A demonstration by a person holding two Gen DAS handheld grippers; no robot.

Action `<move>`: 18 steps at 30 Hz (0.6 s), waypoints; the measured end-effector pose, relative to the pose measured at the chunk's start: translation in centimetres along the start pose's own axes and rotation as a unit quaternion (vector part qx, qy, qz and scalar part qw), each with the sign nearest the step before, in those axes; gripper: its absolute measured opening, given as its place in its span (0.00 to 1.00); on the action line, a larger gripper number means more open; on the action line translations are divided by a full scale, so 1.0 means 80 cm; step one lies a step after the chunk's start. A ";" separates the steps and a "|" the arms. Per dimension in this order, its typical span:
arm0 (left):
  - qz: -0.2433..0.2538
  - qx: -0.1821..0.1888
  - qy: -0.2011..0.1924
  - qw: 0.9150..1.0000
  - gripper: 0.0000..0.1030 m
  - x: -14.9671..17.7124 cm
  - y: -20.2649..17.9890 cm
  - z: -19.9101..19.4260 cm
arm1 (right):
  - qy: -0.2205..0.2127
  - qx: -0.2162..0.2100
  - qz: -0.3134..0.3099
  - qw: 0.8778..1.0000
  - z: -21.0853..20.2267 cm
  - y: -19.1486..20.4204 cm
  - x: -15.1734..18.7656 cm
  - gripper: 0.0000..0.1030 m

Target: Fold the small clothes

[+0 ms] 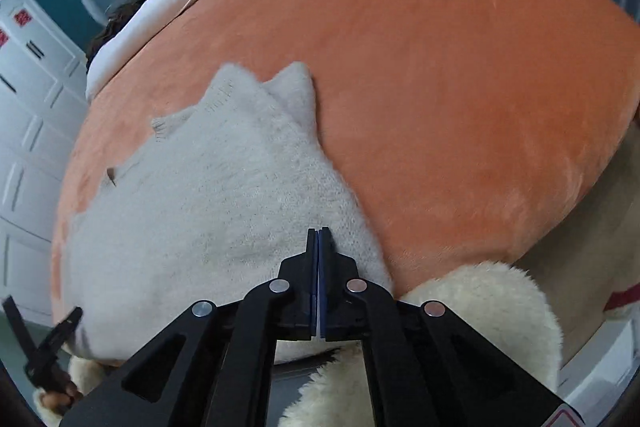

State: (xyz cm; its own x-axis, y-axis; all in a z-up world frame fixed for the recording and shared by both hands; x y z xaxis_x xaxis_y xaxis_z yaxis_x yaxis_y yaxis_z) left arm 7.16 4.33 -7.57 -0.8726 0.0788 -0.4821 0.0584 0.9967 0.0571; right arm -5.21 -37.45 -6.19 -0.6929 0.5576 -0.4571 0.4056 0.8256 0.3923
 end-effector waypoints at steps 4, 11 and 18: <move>0.025 -0.032 -0.008 0.999 0.43 0.005 -0.012 -0.001 | 0.040 0.028 -0.062 0.997 0.034 0.036 0.025 0.10; -0.004 -0.011 0.005 1.000 0.43 0.018 0.002 -0.024 | 0.025 0.000 -0.064 0.998 0.010 0.073 0.018 0.13; 0.016 -0.021 0.009 1.000 0.44 0.034 -0.015 -0.037 | 0.041 -0.057 -0.158 0.985 0.031 0.211 0.033 0.13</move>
State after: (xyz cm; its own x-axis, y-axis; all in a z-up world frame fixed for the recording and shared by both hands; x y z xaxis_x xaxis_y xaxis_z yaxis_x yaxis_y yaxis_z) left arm 3.30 3.29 -6.39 -0.8793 0.1106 -0.4632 0.0672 0.9917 0.1093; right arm 1.26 -21.84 -2.75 -0.8210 0.2620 -0.5073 0.0957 0.9391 0.3301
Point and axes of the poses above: each gripper's, at about its wrist camera, not at the fingertips, and z roughly the way its jaws point, y to its left, x to its underside, the point moved 7 cm from there along z, roughly the way its jaws point, and after that the axes turned 8 degrees about -x, right-handed, at the moved point
